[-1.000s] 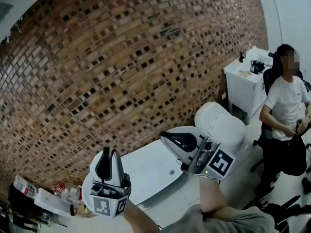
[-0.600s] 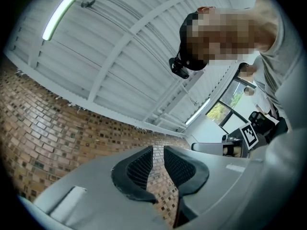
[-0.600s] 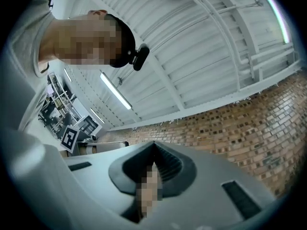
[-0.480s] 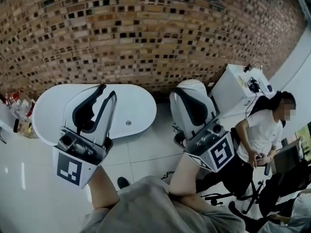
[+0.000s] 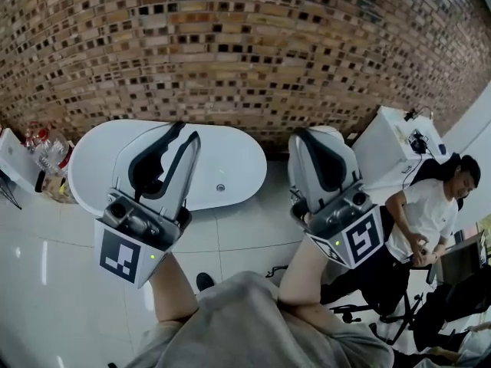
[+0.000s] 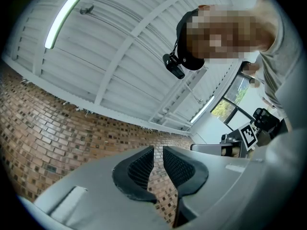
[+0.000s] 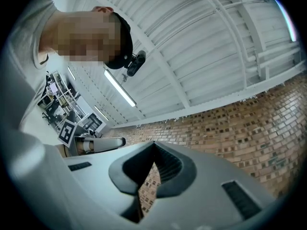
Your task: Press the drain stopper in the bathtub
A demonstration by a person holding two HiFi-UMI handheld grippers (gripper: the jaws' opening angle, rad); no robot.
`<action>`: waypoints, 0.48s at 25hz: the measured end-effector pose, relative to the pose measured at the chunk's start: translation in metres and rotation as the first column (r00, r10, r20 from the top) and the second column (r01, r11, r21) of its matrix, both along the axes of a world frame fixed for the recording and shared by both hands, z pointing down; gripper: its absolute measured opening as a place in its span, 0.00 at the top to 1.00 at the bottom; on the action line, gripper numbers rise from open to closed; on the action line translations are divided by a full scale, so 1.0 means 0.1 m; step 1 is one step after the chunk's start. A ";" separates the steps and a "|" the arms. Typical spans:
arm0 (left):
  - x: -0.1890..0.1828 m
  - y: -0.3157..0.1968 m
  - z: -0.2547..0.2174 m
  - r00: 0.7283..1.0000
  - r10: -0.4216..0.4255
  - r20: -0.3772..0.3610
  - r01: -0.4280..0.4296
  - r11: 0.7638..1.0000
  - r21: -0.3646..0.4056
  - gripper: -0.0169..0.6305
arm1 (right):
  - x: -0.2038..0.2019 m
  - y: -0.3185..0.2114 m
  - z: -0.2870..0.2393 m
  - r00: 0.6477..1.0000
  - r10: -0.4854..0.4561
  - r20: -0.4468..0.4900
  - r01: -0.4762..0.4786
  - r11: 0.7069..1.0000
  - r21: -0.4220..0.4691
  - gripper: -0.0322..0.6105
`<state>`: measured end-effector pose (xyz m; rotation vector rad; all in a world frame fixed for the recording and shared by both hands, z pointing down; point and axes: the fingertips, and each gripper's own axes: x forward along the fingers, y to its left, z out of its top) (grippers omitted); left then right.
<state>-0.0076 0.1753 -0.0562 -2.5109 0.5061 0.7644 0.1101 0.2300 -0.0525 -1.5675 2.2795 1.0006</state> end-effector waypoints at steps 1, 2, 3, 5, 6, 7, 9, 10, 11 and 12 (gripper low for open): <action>-0.01 0.00 0.01 1.000 0.001 0.002 -0.001 1.000 -0.002 0.86 | 0.00 0.01 0.01 1.000 0.001 0.001 -0.001 1.000 0.001 0.93; -0.01 0.01 0.02 1.000 0.002 0.005 -0.002 1.000 -0.003 0.86 | 0.00 0.01 0.02 1.000 0.002 0.003 -0.002 1.000 0.000 0.93; 0.00 0.02 0.03 1.000 0.005 0.010 -0.005 1.000 -0.004 0.86 | 0.00 0.01 0.03 1.000 0.004 0.005 -0.004 1.000 -0.002 0.93; 0.02 0.04 0.05 1.000 0.009 0.022 -0.009 1.000 -0.005 0.86 | 0.00 0.01 0.04 1.000 0.007 0.007 -0.007 1.000 -0.010 0.93; 0.03 0.04 0.05 1.000 0.011 0.025 -0.011 1.000 -0.006 0.86 | 0.00 0.00 0.04 1.000 0.008 0.006 -0.007 1.000 -0.015 0.93; 0.04 0.05 0.05 1.000 0.012 0.026 -0.012 1.000 -0.008 0.86 | 0.00 -0.01 0.05 1.000 0.008 0.004 -0.008 1.000 -0.021 0.93; 0.06 0.06 0.06 0.999 0.017 0.029 -0.016 1.000 -0.010 0.86 | 0.01 -0.01 0.07 1.000 0.010 0.001 -0.010 0.999 -0.032 0.93; 0.08 0.06 0.06 0.999 0.018 0.033 -0.018 1.000 -0.010 0.86 | 0.03 -0.01 0.07 1.000 0.012 0.001 -0.012 0.999 -0.033 0.93; 0.10 0.07 0.06 0.999 0.020 0.039 -0.020 1.000 -0.008 0.86 | 0.04 -0.01 0.07 1.000 0.010 0.005 -0.010 0.999 -0.034 0.93; 0.12 0.08 0.06 0.999 0.022 0.043 -0.022 1.000 -0.005 0.86 | 0.04 -0.01 0.06 1.000 0.006 0.012 -0.005 0.999 -0.037 0.93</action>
